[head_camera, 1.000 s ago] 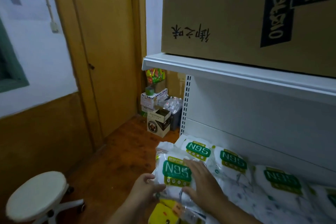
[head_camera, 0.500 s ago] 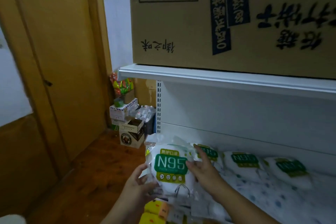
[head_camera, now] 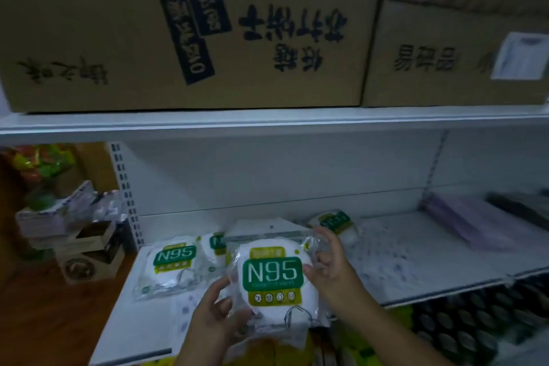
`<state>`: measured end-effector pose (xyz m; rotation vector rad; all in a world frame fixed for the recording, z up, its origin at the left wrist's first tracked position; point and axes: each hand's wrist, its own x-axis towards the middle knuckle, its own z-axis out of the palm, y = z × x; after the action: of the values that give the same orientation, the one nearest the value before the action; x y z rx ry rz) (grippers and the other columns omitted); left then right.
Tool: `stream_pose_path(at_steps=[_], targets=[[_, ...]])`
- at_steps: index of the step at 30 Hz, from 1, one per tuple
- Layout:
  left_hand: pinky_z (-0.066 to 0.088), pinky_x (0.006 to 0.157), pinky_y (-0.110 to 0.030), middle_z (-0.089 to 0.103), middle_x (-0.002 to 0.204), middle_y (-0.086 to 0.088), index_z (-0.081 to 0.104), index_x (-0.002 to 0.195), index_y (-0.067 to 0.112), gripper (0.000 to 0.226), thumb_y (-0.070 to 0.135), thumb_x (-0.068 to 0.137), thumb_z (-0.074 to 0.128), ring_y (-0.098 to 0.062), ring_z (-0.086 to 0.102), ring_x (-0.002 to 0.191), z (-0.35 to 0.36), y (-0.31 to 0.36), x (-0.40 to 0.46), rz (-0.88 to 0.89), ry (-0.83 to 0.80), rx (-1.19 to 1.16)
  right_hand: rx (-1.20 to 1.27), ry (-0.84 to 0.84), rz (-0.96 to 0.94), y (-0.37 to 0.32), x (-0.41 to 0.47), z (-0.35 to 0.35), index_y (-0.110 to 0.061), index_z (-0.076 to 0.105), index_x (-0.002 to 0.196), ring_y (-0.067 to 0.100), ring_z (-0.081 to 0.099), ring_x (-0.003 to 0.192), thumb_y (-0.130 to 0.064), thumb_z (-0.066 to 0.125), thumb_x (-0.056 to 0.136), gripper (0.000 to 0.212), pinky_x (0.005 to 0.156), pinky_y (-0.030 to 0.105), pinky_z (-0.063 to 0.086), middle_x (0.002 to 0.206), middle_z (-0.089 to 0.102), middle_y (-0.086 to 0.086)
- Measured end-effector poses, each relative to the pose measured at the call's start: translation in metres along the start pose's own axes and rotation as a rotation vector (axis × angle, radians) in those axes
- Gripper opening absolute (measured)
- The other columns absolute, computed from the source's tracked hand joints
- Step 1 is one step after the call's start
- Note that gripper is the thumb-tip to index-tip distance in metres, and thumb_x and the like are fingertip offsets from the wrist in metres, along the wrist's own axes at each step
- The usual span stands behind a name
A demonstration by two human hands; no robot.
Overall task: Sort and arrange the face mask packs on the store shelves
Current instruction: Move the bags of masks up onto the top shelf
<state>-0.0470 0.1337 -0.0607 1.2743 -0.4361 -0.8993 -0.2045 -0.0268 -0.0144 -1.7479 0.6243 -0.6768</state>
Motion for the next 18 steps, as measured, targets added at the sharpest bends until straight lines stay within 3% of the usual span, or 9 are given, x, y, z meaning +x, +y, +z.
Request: stream_pose_path(at_steps=[2,4,7,10,13,16,18], targets=[[0.052,0.049,-0.032,0.074,0.082,-0.016,0.057,0.111,0.022,0.057,-0.017,0.071,0.072,-0.022,0.069,0.062,0.022,-0.004,0.002,0.007,-0.049,0.041,0.018,0.007,0.011,0.004,-0.012,-0.024,-0.065,0.036,0.119,-0.002,0.063,0.098,-0.019,0.058,0.094,0.058,0.076,0.014,0.050,0.118,0.054,-0.010],[0.051,0.045,-0.029,0.073,0.074,-0.018,0.057,0.106,0.018,0.060,-0.023,0.066,0.073,-0.022,0.068,0.056,0.047,-0.006,0.002,0.019,-0.080,0.058,0.051,0.012,0.035,0.003,-0.025,-0.049,-0.048,0.042,0.126,0.005,0.069,0.089,-0.012,0.055,0.095,0.049,0.069,0.018,0.052,0.111,0.060,-0.002],[0.052,0.047,-0.030,0.072,0.078,-0.024,0.053,0.111,0.014,0.065,-0.022,0.062,0.076,-0.024,0.069,0.060,0.095,-0.008,-0.003,0.055,-0.183,0.122,0.086,0.044,0.052,0.001,-0.047,-0.097,-0.043,0.046,0.124,0.009,0.069,0.093,-0.008,0.053,0.096,0.045,0.070,0.022,0.054,0.115,0.058,-0.006],[0.055,0.057,-0.028,0.072,0.072,-0.016,0.051,0.117,0.019,0.076,-0.018,0.057,0.078,-0.022,0.069,0.067,0.152,-0.008,-0.009,0.112,-0.264,0.174,0.111,0.121,0.049,0.004,-0.075,-0.156,-0.033,0.044,0.128,0.010,0.068,0.099,-0.003,0.052,0.095,0.045,0.074,0.023,0.054,0.119,0.057,-0.006],[0.055,0.062,-0.029,0.071,0.093,-0.015,0.049,0.124,0.032,0.092,-0.017,0.054,0.083,-0.022,0.068,0.074,0.220,-0.006,-0.018,0.182,-0.391,0.219,0.102,0.223,0.042,0.006,-0.110,-0.223,-0.030,0.046,0.122,0.007,0.066,0.099,0.003,0.050,0.094,0.043,0.079,0.023,0.053,0.118,0.057,-0.010],[0.057,0.068,-0.035,0.062,0.119,-0.009,0.049,0.123,0.038,0.080,-0.006,0.063,0.078,-0.018,0.068,0.081,0.293,-0.001,-0.025,0.280,-0.570,0.372,0.105,0.309,0.020,0.004,-0.142,-0.291,-0.031,0.047,0.119,0.005,0.066,0.101,0.005,0.050,0.094,0.044,0.088,0.032,0.055,0.118,0.056,-0.015],[0.059,0.072,-0.041,0.061,0.121,-0.002,0.050,0.121,0.048,0.076,-0.005,0.073,0.076,-0.020,0.068,0.088,0.344,-0.002,-0.029,0.341,-0.651,0.471,0.056,0.325,-0.011,0.003,-0.164,-0.338,-0.035,0.042,0.124,-0.010,0.061,0.099,0.002,0.051,0.094,0.049,0.083,0.020,0.055,0.120,0.048,-0.023]])
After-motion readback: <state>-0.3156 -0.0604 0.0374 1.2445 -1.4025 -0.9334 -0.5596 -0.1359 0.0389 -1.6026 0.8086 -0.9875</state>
